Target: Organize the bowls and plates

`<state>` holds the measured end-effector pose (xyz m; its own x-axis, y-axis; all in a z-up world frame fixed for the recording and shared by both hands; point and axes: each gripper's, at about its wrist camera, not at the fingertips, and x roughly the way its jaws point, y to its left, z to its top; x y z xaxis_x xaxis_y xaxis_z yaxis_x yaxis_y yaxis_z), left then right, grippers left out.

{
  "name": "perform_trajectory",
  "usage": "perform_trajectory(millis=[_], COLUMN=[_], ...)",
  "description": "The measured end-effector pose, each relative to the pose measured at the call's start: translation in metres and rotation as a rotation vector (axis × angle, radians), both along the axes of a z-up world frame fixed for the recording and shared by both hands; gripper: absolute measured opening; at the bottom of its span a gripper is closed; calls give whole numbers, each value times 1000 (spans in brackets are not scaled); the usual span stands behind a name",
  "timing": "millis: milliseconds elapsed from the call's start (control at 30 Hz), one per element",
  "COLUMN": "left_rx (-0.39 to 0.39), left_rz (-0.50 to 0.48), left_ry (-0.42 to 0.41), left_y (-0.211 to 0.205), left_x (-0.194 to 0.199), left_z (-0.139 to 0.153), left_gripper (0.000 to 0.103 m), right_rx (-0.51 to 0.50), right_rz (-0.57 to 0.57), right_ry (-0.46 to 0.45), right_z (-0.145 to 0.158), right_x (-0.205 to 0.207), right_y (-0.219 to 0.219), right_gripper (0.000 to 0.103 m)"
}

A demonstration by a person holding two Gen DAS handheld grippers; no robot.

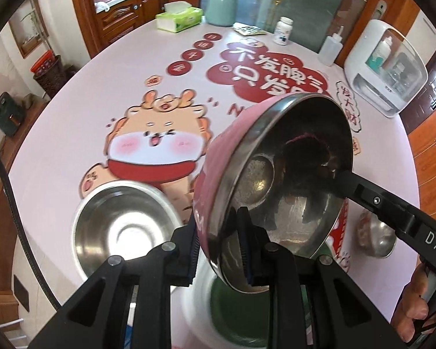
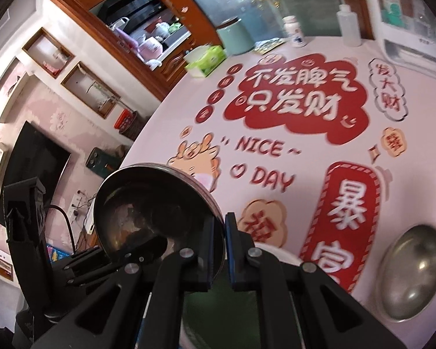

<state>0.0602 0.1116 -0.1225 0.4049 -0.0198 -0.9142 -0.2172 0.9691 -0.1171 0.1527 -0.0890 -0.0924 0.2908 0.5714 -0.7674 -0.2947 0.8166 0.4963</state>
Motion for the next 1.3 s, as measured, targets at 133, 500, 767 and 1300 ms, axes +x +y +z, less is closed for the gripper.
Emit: perform_trajectory(millis=[133,500,767,1300], left_rx=[9,23,35,50], left_rz=[5,-27,-82,-290], left_ry=[18,89,126,197], left_y=[22,83,109,127], left_x=[-13,-45,-51,-31], left_z=[0,-14,-27,-59], left_gripper=[22,22,23,24], right_rx=[16,2,-28,-38], right_rz=[8,16,-20,-200], right_ry=[46,140,189,222], right_z=[-6,-26,-43,-66], right_x=[-13,-45,-60,-84], right_y=[24,82,109,127], right_gripper=[7,7,7,8])
